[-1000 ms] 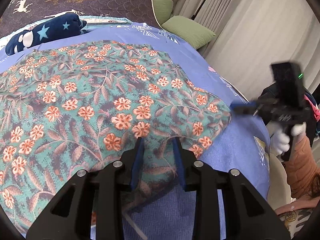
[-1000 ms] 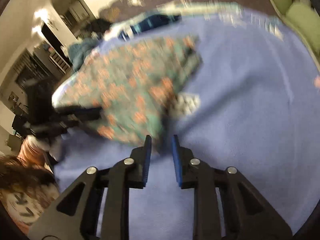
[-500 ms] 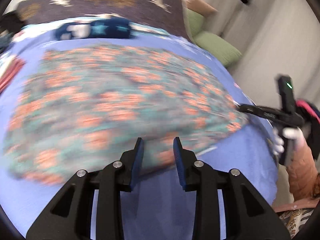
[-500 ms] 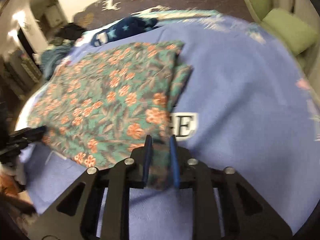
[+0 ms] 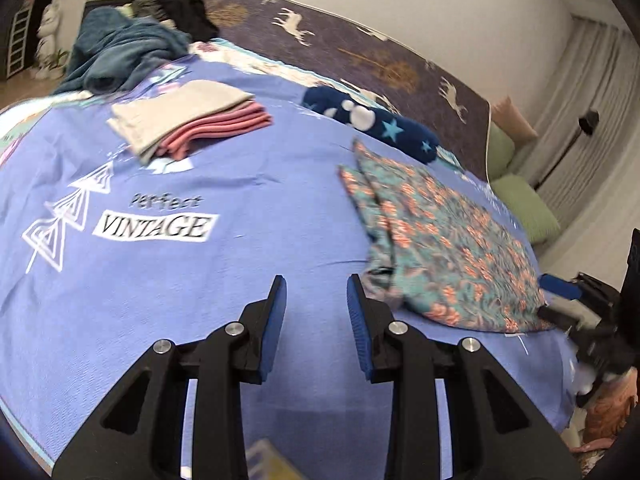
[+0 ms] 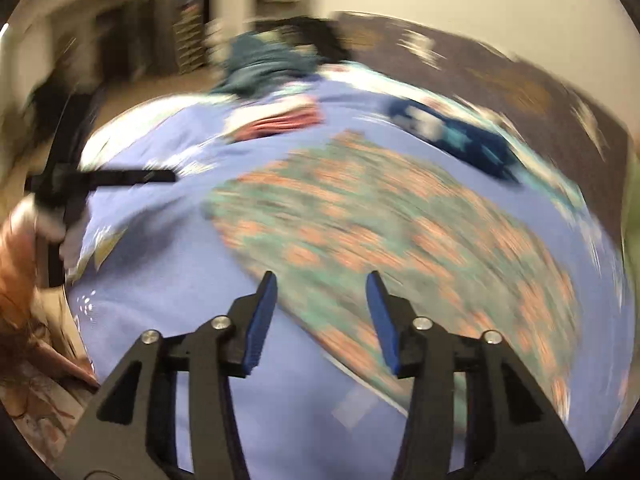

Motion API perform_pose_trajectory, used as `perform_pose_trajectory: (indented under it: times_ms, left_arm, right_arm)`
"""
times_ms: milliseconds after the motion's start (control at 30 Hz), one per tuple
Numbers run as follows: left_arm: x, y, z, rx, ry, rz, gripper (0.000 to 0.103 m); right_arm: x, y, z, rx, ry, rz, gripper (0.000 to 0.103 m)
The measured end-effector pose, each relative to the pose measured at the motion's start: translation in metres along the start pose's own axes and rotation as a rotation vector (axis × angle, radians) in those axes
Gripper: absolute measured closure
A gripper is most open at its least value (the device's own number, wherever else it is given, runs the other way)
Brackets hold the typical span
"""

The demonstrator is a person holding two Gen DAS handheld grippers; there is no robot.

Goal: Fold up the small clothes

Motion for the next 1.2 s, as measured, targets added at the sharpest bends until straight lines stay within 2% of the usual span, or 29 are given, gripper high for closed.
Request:
perform_pose_trajectory:
  times_ms: [100,167,267,333,367,467,533,567,700,767,800,900,933,1033,1100,1167,1200]
  left_arm:
    - [0.009,-0.002,0.0,-0.003,-0.014,-0.023,0.07]
    - [0.014,-0.002,0.0,-0.007,-0.032,-0.037,0.07]
    - [0.021,0.0,0.002,-0.005,-0.055,-0.052,0.07]
    - [0.025,0.003,0.008,0.001,-0.07,-0.058,0.07]
    - [0.027,0.003,0.009,0.002,-0.074,-0.058,0.07]
    - [0.031,0.013,0.021,0.007,-0.102,-0.062,0.07]
    - [0.037,0.021,0.031,0.02,-0.111,-0.083,0.07]
    - [0.039,0.025,0.034,0.021,-0.121,-0.089,0.07]
    - [0.033,0.039,0.042,0.025,-0.187,-0.077,0.07]
    - [0.027,0.045,0.053,0.05,-0.245,-0.091,0.07]
    - [0.022,0.047,0.058,0.066,-0.287,-0.099,0.065]
    - [0.001,0.049,0.083,0.161,-0.437,-0.144,0.055]
    - [-0.01,0.048,0.093,0.206,-0.493,-0.151,0.055]
    - [-0.037,0.053,0.123,0.292,-0.576,-0.149,0.055]
    - [-0.052,0.062,0.139,0.315,-0.595,-0.139,0.055]
    - [-0.061,0.072,0.157,0.319,-0.561,-0.121,0.078]
    - [-0.063,0.077,0.164,0.312,-0.543,-0.116,0.098]
  right_arm:
    - [0.046,0.018,0.038,0.031,-0.021,-0.165,0.053]
    - [0.063,0.023,0.063,0.06,-0.087,-0.269,0.054]
    - [0.065,0.021,0.089,0.118,-0.233,-0.384,0.054]
    - [0.063,0.022,0.108,0.151,-0.285,-0.408,0.055]
    - [0.062,0.026,0.112,0.141,-0.315,-0.416,0.055]
    - [0.075,0.039,0.13,0.102,-0.356,-0.478,0.067]
    - [0.085,0.044,0.138,0.074,-0.371,-0.531,0.092]
    - [0.088,0.047,0.139,0.053,-0.383,-0.536,0.092]
    - [0.077,0.067,0.118,-0.027,-0.311,-0.39,0.093]
    - [0.078,0.068,0.12,-0.019,-0.297,-0.386,0.093]
    - [0.08,0.064,0.124,-0.008,-0.287,-0.393,0.093]
    - [0.091,0.054,0.131,0.01,-0.288,-0.439,0.093]
    - [0.093,0.053,0.133,0.007,-0.278,-0.442,0.093]
    - [0.094,0.054,0.128,-0.003,-0.266,-0.403,0.093]
    - [0.09,0.058,0.123,-0.017,-0.256,-0.368,0.093]
    - [0.088,0.06,0.119,-0.03,-0.253,-0.349,0.093]
    - [0.087,0.06,0.118,-0.033,-0.251,-0.345,0.093]
Point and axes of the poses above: each gripper's, at about its wrist camera, not at the fingertips, and z roughly the way its jaws point, x to its left, y to its top, the point moved 10 cm from there along z, roughly the way its jaws point, and after that the axes turned 2 degrees about y, right-handed, at the moved point
